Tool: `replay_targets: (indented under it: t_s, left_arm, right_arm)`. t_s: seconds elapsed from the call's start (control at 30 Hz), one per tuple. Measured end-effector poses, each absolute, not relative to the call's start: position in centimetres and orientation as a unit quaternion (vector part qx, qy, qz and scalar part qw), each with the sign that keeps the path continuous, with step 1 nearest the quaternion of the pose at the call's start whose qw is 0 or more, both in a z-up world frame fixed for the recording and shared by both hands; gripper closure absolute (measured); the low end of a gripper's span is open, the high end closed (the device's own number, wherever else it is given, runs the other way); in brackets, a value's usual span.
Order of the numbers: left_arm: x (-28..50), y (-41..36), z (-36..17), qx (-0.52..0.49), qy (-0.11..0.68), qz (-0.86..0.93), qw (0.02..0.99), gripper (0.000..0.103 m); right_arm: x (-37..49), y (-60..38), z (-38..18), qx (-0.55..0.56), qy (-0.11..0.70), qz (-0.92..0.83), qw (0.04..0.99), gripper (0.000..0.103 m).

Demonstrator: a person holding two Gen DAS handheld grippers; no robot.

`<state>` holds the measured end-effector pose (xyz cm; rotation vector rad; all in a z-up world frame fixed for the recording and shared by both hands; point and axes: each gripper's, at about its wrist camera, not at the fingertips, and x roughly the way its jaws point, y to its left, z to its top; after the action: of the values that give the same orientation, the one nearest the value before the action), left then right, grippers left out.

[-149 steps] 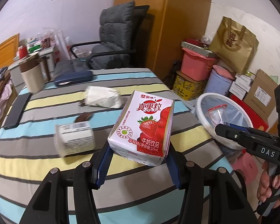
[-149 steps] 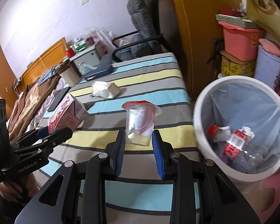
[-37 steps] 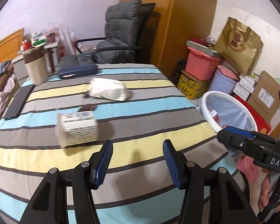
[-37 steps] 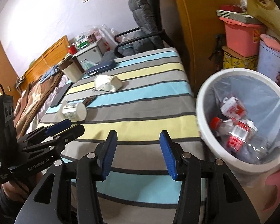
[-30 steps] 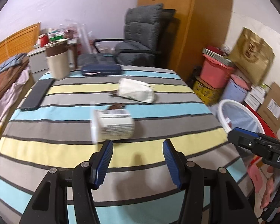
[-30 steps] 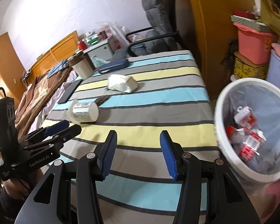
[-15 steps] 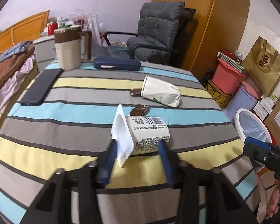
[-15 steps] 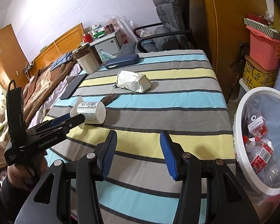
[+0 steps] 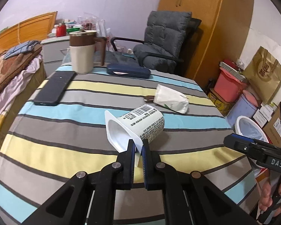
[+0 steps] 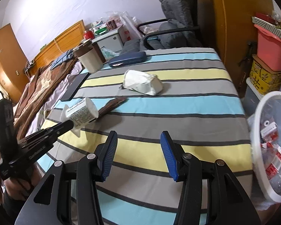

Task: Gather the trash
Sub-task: 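Grasp the white yogurt cup with the left tool while the right tool grasps the brown wrapper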

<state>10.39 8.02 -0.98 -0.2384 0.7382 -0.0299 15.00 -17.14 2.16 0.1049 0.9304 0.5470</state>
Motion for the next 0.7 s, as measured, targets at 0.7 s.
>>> replay_targets:
  t_s: [0.7]
  left_arm:
    - [8.2, 16.1, -1.3, -0.148, 0.342, 0.039, 0.927, 0.096]
  right_arm:
    - [19.5, -7.4, -1.5, 0.039, 0.487, 0.262, 0.832, 0.053]
